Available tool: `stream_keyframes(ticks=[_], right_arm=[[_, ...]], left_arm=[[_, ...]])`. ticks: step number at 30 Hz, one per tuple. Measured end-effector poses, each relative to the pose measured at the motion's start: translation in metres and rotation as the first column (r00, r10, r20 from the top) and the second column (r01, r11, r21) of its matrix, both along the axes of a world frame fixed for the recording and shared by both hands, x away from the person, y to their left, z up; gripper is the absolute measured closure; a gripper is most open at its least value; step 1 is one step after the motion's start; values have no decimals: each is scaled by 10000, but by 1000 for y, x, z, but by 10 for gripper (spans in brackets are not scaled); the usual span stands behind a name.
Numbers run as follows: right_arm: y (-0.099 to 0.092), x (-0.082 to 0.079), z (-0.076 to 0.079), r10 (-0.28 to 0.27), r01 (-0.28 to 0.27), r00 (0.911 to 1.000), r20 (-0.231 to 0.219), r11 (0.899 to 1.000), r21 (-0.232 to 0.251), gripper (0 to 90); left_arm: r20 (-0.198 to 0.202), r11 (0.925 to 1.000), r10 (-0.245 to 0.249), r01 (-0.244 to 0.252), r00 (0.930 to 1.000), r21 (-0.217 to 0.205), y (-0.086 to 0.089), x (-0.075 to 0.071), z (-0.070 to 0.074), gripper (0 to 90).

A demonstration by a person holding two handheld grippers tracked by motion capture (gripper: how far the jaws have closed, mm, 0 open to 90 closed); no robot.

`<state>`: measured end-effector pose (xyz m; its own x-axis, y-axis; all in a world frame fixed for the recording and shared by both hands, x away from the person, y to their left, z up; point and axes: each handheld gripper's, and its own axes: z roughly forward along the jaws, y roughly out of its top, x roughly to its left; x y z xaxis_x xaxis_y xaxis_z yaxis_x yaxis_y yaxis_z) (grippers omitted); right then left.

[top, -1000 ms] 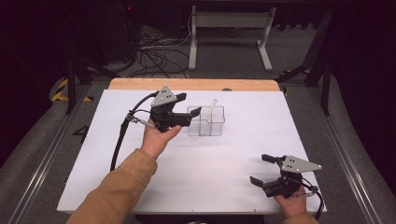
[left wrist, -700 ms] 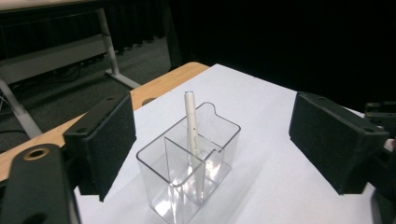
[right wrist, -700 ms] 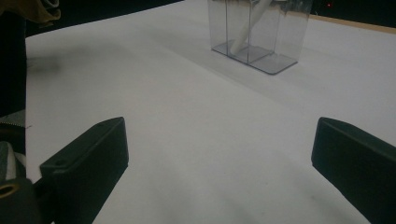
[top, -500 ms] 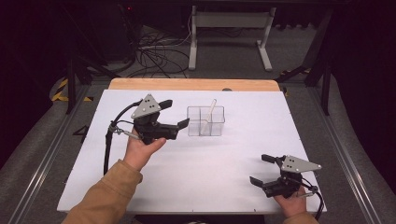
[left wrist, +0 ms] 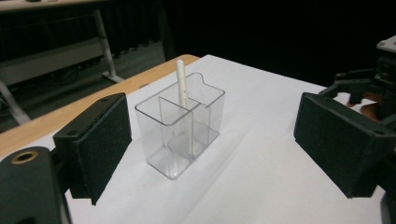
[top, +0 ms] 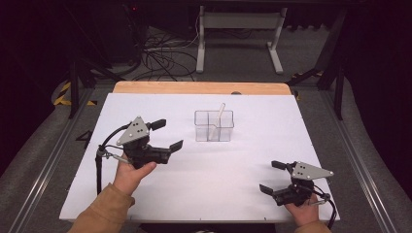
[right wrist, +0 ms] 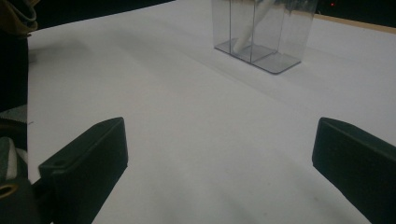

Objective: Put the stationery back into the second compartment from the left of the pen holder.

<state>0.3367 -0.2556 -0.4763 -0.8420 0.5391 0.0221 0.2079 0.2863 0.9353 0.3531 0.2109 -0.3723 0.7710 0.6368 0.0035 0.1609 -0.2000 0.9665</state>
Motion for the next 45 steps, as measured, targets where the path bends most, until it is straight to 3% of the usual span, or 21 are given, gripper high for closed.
stream_keyframes(ticks=[4,7,10,12,17,19,22,26,30,34,38,41,45], right_arm=[[0,0,0,10,-10,10000,-13,10000,-17,41],[0,0,0,10,-10,10000,-10,10000,-12,40],[0,0,0,17,-17,10000,-1,10000,-23,40],[0,0,0,25,-25,10000,2,10000,-30,40],[1,-1,0,34,-34,10000,-8,10000,-41,40],[0,-1,0,39,-39,10000,-16,10000,-39,39],[1,-1,0,44,-44,10000,-6,10000,-57,39],[0,-1,0,43,-42,10000,7,10000,-68,39],[0,-1,0,48,-48,10000,-2,10000,-79,38],[0,-1,0,65,-65,10000,-10,9999,-84,37],[0,-1,0,77,-77,10000,-9,9999,-81,37],[1,-1,0,91,-91,10000,-4,9999,-80,37],[1,-1,0,80,-80,10000,-8,9999,-78,37]], left_arm=[[-10,9998,148,-148,9999,150,10,-7,-12,114],[-228,9995,287,-285,9993,125,18,-9,-22,112],[98,9978,554,-558,9984,369,24,-12,-29,116],[103,9969,578,-582,9983,531,27,-14,-34,118],[-339,9979,500,-485,9982,436,34,-17,-50,117],[-275,9965,601,-583,9978,607,38,-18,-56,116],[-577,9960,660,-623,9961,638,44,-18,-63,117],[-933,9969,742,-714,9929,329,53,-20,-73,122],[-786,9911,980,-902,9921,976,59,-24,-81,122],[-1004,9928,994,-920,9900,761,66,-29,-92,122],[-1091,9918,963,-861,9894,948,69,-33,-101,122],[-1211,9941,899,-816,9886,717,71,-33,-105,123],[-1217,9936,936,-851,9881,739,73,-30,-106,123]])
